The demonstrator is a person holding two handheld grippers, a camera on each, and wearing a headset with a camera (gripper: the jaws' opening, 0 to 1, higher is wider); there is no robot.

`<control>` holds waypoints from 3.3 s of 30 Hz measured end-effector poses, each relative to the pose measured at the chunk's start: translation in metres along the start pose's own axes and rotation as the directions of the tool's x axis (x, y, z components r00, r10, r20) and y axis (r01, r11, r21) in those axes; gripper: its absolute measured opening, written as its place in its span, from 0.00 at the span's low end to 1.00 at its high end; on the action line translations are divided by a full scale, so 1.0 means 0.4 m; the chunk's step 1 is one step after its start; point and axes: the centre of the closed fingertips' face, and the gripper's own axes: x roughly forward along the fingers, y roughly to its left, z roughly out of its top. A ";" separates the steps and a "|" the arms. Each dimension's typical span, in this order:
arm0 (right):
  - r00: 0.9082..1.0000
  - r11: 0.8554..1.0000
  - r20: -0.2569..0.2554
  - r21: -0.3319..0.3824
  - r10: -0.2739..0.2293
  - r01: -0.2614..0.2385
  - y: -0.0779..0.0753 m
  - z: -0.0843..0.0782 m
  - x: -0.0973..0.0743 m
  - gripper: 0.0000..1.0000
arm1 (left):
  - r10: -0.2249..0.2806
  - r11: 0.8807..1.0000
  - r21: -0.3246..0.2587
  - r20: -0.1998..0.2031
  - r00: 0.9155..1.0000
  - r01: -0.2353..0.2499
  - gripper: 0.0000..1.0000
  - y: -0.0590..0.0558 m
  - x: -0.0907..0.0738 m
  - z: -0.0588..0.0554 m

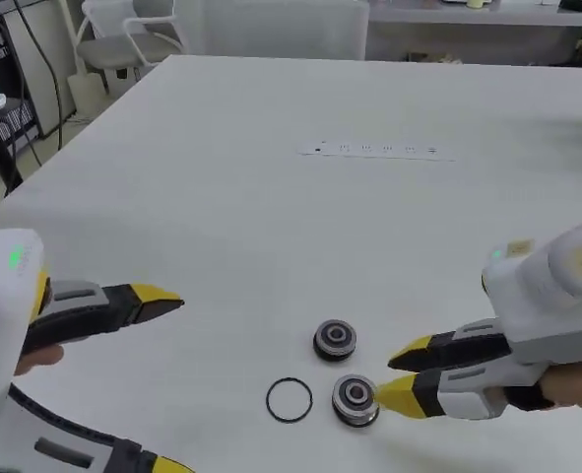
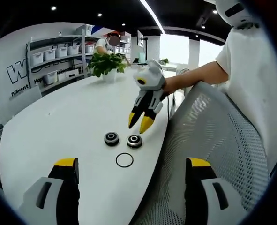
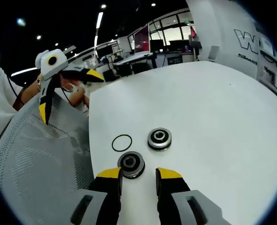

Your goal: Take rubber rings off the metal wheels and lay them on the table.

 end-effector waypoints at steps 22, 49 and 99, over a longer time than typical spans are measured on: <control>0.996 0.999 -0.092 -0.046 0.020 -0.024 0.016 -0.044 0.027 0.24 | -0.095 0.965 0.245 0.004 0.995 0.091 0.81 0.007 0.123 0.210; 0.996 0.997 -0.091 -0.074 0.009 -0.015 0.013 -0.041 0.031 0.20 | -0.115 0.982 0.145 -0.053 0.992 0.122 0.36 0.010 0.358 0.006; 0.993 0.980 -0.118 -0.198 -0.024 0.001 0.010 -0.041 0.033 0.00 | -0.122 0.989 0.076 -0.024 0.992 0.124 0.09 -0.003 0.372 -0.027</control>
